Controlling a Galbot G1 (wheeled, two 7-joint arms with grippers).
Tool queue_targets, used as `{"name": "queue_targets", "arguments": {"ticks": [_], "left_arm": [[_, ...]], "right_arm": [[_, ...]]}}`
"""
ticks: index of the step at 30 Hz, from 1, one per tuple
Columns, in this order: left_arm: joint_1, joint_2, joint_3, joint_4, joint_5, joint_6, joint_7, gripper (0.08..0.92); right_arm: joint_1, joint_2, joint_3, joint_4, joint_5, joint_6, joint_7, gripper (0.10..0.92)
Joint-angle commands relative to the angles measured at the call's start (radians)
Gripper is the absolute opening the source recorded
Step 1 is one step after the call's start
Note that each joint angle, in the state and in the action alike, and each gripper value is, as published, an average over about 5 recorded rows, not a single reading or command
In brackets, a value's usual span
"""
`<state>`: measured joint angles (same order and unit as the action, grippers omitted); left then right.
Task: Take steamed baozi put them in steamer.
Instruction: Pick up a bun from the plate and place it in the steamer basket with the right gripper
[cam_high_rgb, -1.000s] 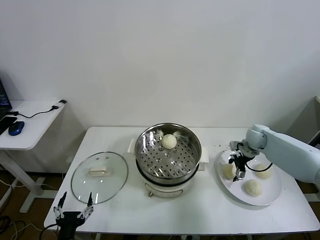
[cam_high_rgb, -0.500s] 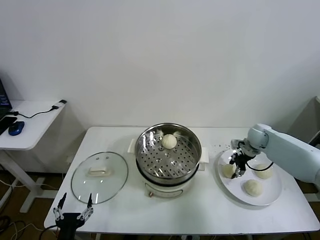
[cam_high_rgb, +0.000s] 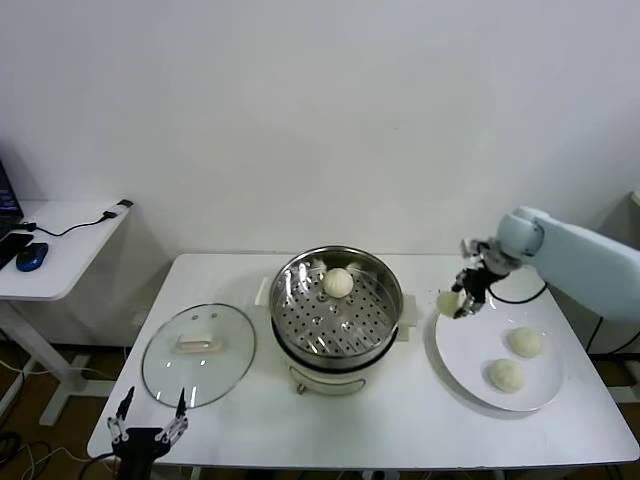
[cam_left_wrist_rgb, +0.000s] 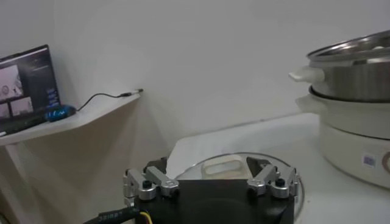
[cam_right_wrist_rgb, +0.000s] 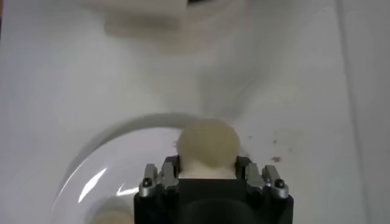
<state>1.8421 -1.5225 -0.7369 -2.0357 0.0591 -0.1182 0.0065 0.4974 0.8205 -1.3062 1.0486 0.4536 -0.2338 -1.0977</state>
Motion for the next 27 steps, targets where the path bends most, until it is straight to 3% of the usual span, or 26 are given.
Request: {"name": "queue_targets", "arguments": {"ticks": [1,13,27], "left_arm": [[0.011,-0.001,0.010,-0.013,-0.001,-0.005,0.007,0.823],[0.023,0.007,0.010,-0.033,-0.004,-0.013,0.013,0.823],[0.028,0.019,0.000,-0.024,-0.006,-0.015,0.024,0.823]], "right_arm": [[0.367,0.146,-0.230,0.073,0.330,-0.032,0.021,0.581],[0.350,0.399,-0.260,0.173,0.510,-0.141,0.167,0.585],[0.179,0.583,-0.312,0.122,0.525,-0.225,0.288,0.585]]}}
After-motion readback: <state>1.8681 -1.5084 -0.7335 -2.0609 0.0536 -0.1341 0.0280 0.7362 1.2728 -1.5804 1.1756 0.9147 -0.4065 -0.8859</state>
